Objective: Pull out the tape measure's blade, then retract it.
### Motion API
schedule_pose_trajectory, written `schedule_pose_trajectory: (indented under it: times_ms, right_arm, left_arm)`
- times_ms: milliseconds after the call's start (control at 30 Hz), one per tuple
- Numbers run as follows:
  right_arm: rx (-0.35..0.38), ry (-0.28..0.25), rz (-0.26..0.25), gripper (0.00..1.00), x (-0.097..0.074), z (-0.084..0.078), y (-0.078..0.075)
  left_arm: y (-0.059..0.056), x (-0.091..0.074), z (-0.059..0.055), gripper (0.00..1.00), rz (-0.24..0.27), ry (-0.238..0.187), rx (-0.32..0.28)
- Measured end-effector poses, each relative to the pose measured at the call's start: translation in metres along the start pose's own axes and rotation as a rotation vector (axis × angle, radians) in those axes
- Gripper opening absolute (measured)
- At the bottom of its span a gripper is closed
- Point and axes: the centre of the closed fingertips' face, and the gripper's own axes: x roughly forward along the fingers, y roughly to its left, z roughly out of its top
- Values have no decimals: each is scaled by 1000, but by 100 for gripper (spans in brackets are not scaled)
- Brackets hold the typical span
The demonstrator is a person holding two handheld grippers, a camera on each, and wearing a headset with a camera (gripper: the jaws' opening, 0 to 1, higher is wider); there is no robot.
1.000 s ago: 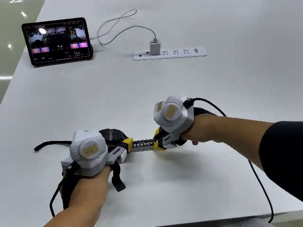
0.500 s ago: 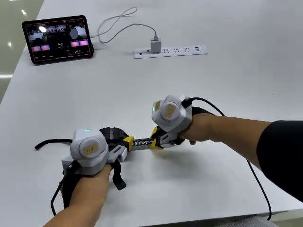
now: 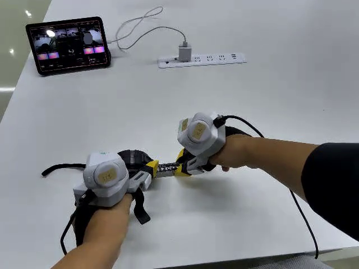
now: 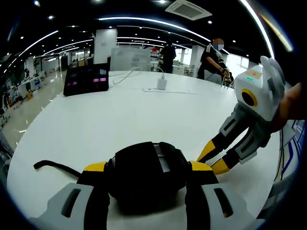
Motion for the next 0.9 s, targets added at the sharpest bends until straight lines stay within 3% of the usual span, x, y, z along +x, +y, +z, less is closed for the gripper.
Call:
schedule_pose_trajectory:
  times_ms: [900]
  right_arm:
    - [17,-28,-2,10,7,9,1]
  left_arm:
    - [0,1,0,60,0,-4,0]
